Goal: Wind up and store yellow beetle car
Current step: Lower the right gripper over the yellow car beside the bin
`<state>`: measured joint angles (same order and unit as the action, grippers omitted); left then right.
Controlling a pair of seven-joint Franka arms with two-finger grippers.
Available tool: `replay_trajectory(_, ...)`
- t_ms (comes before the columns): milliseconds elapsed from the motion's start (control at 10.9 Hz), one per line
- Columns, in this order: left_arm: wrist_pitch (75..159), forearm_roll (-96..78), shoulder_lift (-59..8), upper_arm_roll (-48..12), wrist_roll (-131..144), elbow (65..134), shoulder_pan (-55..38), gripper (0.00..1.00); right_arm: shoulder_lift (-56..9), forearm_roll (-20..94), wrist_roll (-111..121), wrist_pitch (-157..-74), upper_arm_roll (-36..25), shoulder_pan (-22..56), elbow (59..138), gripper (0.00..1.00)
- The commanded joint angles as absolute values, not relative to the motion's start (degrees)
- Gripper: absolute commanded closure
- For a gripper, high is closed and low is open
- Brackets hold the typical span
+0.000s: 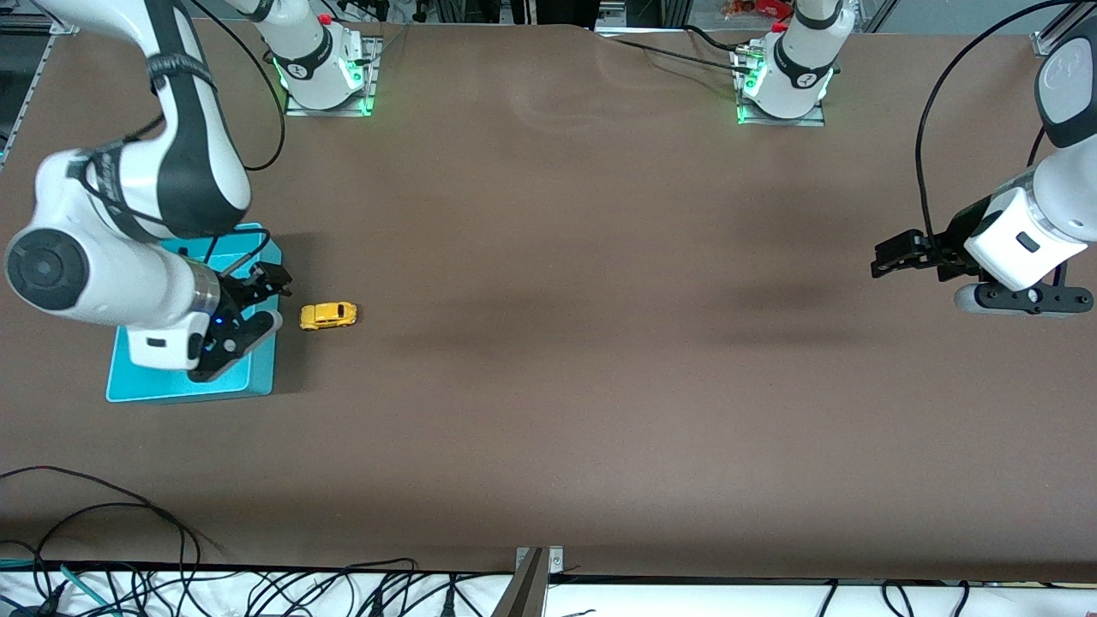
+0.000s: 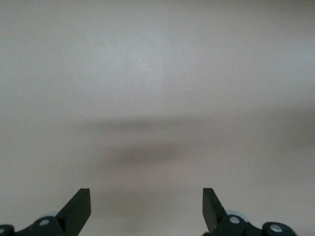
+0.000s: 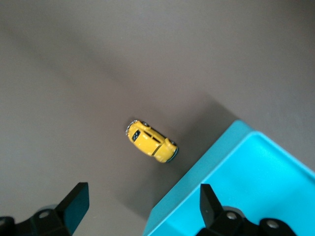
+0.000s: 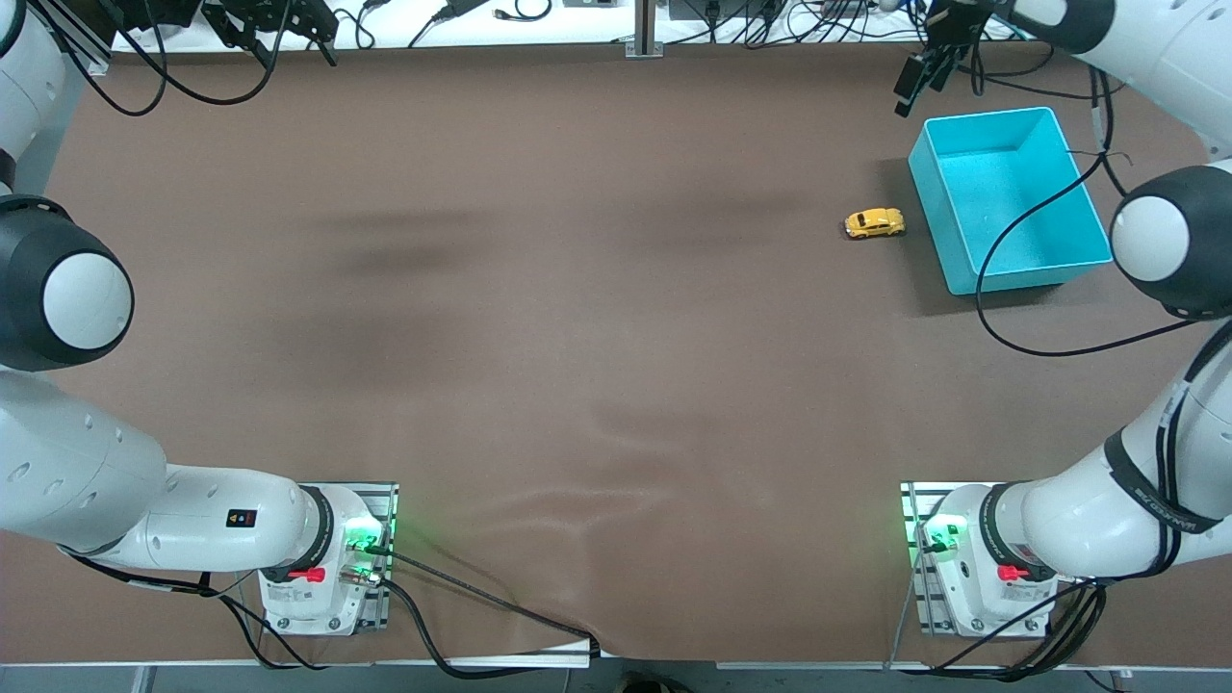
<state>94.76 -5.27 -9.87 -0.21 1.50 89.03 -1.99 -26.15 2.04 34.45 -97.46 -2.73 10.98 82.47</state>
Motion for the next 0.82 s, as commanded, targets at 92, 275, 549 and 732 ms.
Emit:
replay_trajectory(92,98.96,-5.71,-9.76,-0.09,4.83,90.61,-2.11,0.0,-28.82,3.25,53.5,-114.75,-2.37,10.28,92.44,0.0)
replay_trajectory(275,98.88,-5.71,-9.76,-0.09,4.75,90.7,-2.2,0.0,-29.79,3.25,59.38,-120.73,-0.89,10.28,97.18,0.0)
replay_trajectory(549,98.61,-2.14,-9.49,-0.09,4.31,91.14,-2.2,0.0,-27.87,3.25,61.78,-129.09,-0.18,10.28,107.1,0.0)
replay_trajectory(732,98.96,-0.09,-8.88,0.09,4.05,92.37,-2.29,0.0,-24.97,3.34,65.46,-136.55,-0.18,10.28,115.98,0.0)
